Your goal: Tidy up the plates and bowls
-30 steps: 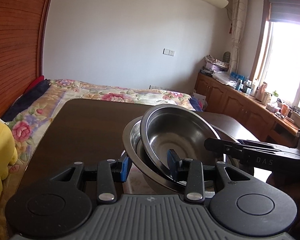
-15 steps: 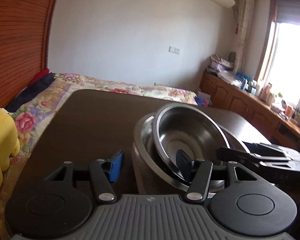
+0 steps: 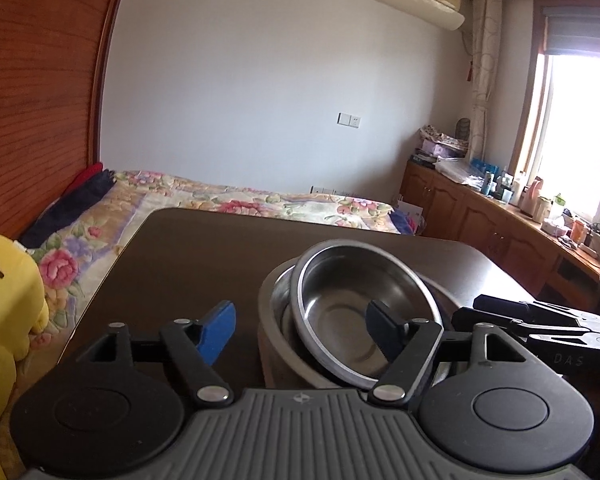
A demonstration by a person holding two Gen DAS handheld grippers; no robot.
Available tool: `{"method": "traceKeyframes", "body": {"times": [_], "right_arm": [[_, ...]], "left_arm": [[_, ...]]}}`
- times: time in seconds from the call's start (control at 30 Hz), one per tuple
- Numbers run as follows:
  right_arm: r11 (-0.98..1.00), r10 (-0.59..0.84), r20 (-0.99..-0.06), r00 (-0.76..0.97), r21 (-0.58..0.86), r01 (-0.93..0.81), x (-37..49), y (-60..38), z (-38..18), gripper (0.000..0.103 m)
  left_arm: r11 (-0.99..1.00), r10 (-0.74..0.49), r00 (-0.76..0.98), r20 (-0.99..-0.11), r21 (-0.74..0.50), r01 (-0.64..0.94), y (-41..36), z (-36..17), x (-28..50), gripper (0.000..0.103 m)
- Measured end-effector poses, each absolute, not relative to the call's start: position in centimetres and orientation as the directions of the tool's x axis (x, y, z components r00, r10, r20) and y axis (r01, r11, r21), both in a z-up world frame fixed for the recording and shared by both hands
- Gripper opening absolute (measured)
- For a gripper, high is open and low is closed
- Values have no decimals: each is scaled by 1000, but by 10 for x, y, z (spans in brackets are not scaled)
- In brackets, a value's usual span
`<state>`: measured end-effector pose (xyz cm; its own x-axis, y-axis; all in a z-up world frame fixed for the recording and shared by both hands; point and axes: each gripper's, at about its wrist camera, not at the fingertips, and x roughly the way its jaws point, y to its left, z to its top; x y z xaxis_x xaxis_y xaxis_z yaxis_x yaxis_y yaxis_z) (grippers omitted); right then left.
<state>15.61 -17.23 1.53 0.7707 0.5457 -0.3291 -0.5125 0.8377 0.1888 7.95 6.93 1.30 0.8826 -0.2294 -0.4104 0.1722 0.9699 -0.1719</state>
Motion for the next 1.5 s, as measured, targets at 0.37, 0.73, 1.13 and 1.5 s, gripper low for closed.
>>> {"method": "traceKeyframes", "body": {"times": [0.37,0.73,1.13,1.5], "right_arm": [[885,465,-303,832,137,-445,134,-186,36,72],[925,380,-256,889,102,-366,100,-203,50,103],[972,232,-246,941,38,-230,92,-214,67,103],[986,167,-239,957,33,-163,83,-218,65,103]], "left_arm": [[977,-212,915,-344,-90,192,45,34,56,103],[989,-148,944,-295,-18,149,20,50,31,103],[995,-69,961,-269,46,84,-1,54,22,103],[993,-80,960,-269,62,100,-11,48,11,103]]}}
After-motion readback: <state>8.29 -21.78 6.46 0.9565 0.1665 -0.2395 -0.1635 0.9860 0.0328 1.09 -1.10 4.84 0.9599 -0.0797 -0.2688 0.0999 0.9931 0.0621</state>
